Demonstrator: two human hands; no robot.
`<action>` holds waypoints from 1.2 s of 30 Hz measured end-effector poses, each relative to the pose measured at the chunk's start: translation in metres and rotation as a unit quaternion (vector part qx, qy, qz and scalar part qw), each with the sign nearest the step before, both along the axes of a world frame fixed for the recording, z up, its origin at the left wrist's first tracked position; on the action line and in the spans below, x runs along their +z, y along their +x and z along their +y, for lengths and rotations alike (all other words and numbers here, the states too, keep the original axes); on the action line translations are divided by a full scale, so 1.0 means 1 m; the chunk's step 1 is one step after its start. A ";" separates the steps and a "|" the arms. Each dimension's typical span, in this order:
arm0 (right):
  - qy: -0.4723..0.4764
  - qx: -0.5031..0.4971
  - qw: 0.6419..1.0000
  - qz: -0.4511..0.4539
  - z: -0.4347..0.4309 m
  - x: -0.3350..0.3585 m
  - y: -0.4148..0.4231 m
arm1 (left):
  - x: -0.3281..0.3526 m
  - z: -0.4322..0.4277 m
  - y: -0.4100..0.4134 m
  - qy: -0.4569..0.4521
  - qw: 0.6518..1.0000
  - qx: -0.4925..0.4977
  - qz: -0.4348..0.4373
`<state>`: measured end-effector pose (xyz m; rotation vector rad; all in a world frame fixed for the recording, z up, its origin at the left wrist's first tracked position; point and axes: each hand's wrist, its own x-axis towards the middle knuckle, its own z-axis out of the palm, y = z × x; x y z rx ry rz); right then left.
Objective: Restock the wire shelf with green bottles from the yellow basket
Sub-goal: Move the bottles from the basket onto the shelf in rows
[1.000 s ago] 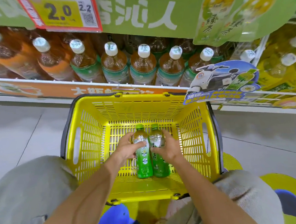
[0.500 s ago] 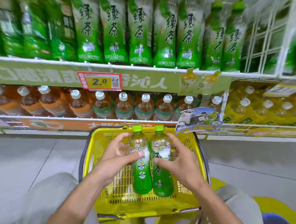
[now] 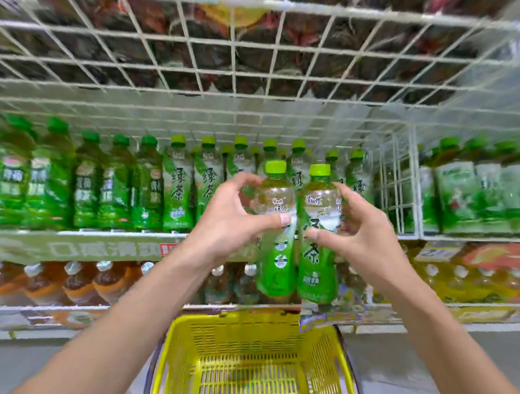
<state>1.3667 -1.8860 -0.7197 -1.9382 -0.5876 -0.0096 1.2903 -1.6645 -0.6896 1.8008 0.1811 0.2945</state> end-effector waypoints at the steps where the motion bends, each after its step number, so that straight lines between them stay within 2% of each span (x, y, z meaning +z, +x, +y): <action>1: -0.003 -0.011 1.000 -0.008 -0.006 0.010 0.011 | 0.009 -0.006 0.015 0.015 1.000 -0.002 -0.008; 7: -0.012 -0.084 0.996 -0.029 -0.047 0.047 0.072 | 0.035 -0.049 0.107 0.092 0.996 -0.014 -0.016; 11: -0.020 -0.118 0.993 -0.022 -0.061 0.037 0.109 | 0.035 -0.078 0.151 0.149 0.988 -0.026 0.012; 14: -0.021 -0.106 0.994 -0.008 -0.066 0.026 0.133 | 0.027 -0.090 0.175 0.176 0.984 -0.014 0.014; 18: -0.029 -0.090 0.995 0.019 -0.060 0.017 0.151 | 0.019 -0.094 0.192 0.240 0.969 -0.001 0.054; 20: -0.037 -0.086 0.995 0.037 -0.059 0.010 0.163 | 0.017 -0.093 0.195 0.229 0.970 -0.019 0.085; 22: -0.058 -0.075 0.994 0.056 -0.058 0.010 0.169 | 0.021 -0.092 0.196 0.221 0.968 -0.039 0.114; 30: -0.161 -0.087 0.981 0.071 -0.055 0.009 0.187 | 0.033 -0.100 0.214 0.314 0.933 -0.017 0.176; 33: -0.175 -0.099 0.978 0.062 -0.054 0.005 0.191 | 0.037 -0.107 0.217 0.363 0.914 -0.018 0.181; 36: -0.185 -0.105 0.975 0.064 -0.054 0.002 0.193 | 0.046 -0.110 0.221 0.435 0.889 0.023 0.143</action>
